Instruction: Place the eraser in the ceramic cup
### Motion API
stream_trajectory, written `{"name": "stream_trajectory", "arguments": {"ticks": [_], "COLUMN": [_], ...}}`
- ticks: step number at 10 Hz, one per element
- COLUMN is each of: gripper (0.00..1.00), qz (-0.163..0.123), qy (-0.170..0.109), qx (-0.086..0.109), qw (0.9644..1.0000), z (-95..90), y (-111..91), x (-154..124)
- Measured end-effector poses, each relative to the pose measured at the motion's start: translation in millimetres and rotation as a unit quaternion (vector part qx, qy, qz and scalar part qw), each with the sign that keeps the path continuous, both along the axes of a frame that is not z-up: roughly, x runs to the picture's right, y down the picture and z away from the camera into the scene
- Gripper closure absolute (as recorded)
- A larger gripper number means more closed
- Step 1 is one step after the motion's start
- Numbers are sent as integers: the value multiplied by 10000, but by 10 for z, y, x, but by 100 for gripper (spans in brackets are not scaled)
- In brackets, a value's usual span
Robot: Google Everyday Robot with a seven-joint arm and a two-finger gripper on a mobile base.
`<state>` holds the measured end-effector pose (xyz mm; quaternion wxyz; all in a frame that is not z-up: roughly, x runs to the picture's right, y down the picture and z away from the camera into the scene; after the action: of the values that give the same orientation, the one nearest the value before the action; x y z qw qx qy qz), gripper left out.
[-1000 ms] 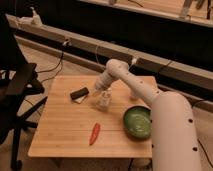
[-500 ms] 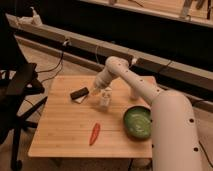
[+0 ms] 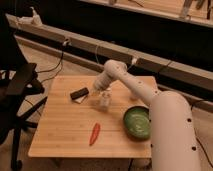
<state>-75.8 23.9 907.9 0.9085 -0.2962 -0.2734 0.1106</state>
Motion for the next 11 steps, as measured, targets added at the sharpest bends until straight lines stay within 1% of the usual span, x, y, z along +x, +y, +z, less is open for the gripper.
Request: {"name": "stream_trajectory", "arguments": {"ticks": [1,2,4,5,6,7,8,9,11], "gripper": [26,21,20,20,20,20,20,20,20], "qz": [-3,-29,-133,-244,-337,-488,-565,-690,-843], "qy": [31,52,30,-29,-81,-163,-222,-346,-568], "qx": [158,322,539,660,728,764,775,760,668], "qw": [9999,9995,9985,9975,9967,9958,9951,9941,9926], "z": [-68,-134,-170,-158,-134,-65,-24,44,176], "y": [-72,-147,-214,-248,-270,-282,-291,-279,-213], "x": [-22,-49,-120,-179,-239,-323,-381,-492,-628]}}
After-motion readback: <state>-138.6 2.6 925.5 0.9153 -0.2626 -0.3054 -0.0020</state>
